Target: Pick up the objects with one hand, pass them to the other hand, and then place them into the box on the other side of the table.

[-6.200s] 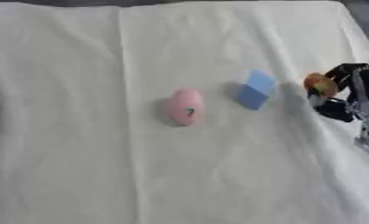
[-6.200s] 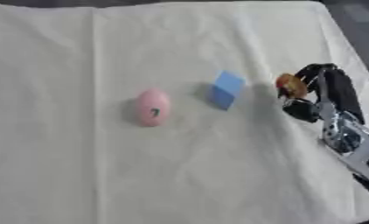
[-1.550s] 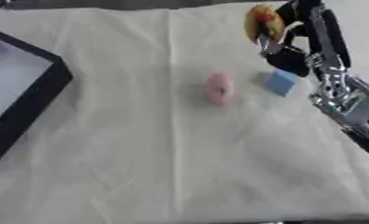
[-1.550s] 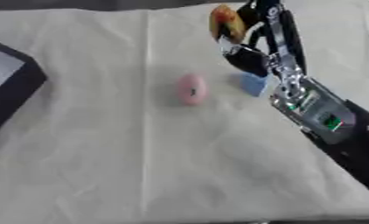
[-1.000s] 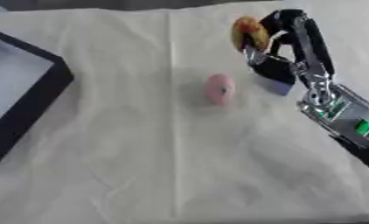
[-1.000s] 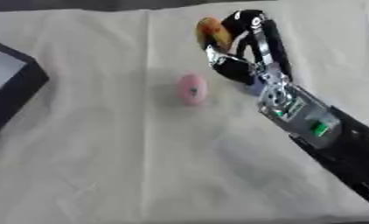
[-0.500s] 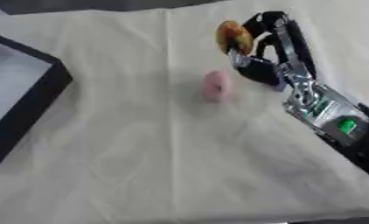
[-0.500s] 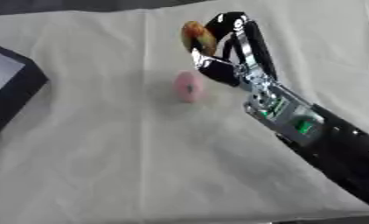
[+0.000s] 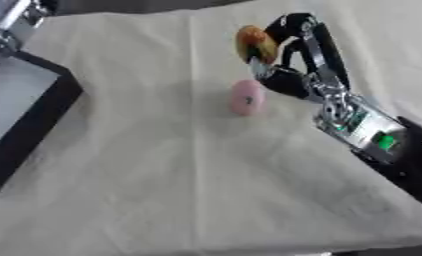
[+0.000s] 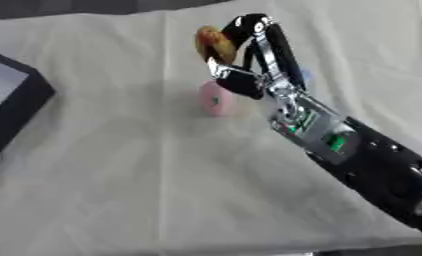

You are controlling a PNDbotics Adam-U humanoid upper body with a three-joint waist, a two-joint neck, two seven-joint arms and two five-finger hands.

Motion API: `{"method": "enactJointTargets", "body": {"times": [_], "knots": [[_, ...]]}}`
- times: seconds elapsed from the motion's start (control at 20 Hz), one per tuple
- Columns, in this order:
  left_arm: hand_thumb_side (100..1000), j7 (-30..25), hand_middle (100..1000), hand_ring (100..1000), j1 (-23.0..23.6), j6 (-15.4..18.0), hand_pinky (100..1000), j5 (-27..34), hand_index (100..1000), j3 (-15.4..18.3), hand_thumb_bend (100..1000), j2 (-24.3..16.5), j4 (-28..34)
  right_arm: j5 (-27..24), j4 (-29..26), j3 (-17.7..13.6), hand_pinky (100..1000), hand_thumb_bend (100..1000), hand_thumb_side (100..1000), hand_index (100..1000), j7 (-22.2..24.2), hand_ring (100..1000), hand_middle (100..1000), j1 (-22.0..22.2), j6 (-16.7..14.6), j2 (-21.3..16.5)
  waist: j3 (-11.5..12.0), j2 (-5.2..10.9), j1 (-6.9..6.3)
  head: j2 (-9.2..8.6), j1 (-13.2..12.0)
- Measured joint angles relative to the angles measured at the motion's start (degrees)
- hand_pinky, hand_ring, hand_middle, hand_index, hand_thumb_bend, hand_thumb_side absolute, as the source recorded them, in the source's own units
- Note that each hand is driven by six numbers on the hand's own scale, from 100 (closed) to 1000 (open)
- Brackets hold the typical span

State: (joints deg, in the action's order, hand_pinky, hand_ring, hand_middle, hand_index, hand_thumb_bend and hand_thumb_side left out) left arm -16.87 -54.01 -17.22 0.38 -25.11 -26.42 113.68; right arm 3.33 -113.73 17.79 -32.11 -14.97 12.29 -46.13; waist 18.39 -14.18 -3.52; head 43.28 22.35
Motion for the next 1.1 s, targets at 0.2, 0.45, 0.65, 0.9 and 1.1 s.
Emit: {"method": "enactJointTargets", "body": {"times": [0.2,0.45,0.65,0.9,1.1], "knots": [[513,-1.17,739,801,-0.84,-0.86,867,-1.54,791,-0.74,100,-0.16,0.0,0.41,0.0,1.02,230,130,100,429,0.69,487,435,-0.63,0.17,0.48,0.09,0.03,-0.05,0.01,-0.01],[475,-3.34,749,808,-1.55,-2.4,869,-3.78,800,-1.77,100,-0.19,0.01,0.44,0.0,1.74,231,130,100,429,1.2,486,434,-1.21,0.17,0.68,0.23,0.03,-0.25,0.42,-0.01],[451,-5.67,754,811,-2.79,-3.14,867,-6.45,805,-2.46,100,-0.21,0.04,0.5,0.0,2.26,229,130,100,429,1.55,486,434,-1.76,0.22,0.97,0.41,0.03,-0.28,0.47,0.06],[456,-8.54,760,812,-4.73,-3.26,862,-8.9,811,-3.52,100,-0.21,0.15,0.51,0.0,3.33,232,129,100,429,2.32,485,434,-2.73,0.38,1.56,0.44,0.16,-0.32,0.48,0.12],[453,-10.92,765,814,-5.72,-4.74,859,-11.09,816,-4.85,100,-0.32,0.28,0.51,0.01,3.69,235,126,100,428,2.61,485,434,-3.25,0.06,1.98,0.44,0.39,-0.4,0.49,0.09]]}}
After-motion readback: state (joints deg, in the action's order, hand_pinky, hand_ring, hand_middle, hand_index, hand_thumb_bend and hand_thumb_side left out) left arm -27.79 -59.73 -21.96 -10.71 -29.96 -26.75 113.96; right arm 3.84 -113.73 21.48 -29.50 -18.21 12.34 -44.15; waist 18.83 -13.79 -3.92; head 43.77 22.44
